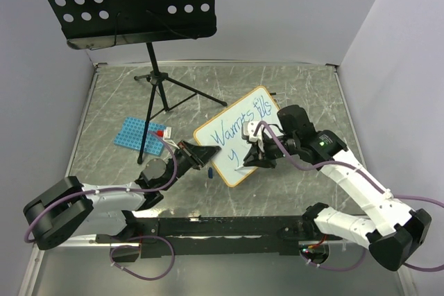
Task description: Write a sentence on the whiteboard
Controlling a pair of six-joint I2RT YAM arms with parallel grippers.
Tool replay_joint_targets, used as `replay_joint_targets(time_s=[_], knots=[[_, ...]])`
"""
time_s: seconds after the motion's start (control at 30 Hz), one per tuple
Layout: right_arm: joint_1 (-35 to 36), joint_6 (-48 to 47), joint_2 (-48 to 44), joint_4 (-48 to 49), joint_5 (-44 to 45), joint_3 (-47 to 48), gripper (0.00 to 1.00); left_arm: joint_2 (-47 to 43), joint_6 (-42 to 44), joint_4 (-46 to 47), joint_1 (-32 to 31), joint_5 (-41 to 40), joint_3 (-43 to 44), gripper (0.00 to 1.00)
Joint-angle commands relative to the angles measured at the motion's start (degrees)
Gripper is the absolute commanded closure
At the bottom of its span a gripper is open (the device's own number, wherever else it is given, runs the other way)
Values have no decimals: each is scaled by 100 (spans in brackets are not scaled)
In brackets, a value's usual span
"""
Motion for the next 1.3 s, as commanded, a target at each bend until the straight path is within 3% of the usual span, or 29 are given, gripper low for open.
replay_joint_targets(time_s=[0.0,0.13,0.33,1.27], knots=[[-116,297,1,325,-347,397,100,-49,-252,1503,4,202,388,99],[-529,473,-86,482,-778,634,100,-101,-270,1530,13,184,239,99],[-969,728,-280,931,-551,415,100,-180,-279,1547,22,254,151,99],[-811,526,36,782,-111,221,100,-101,-288,1609,22,369,247,99]])
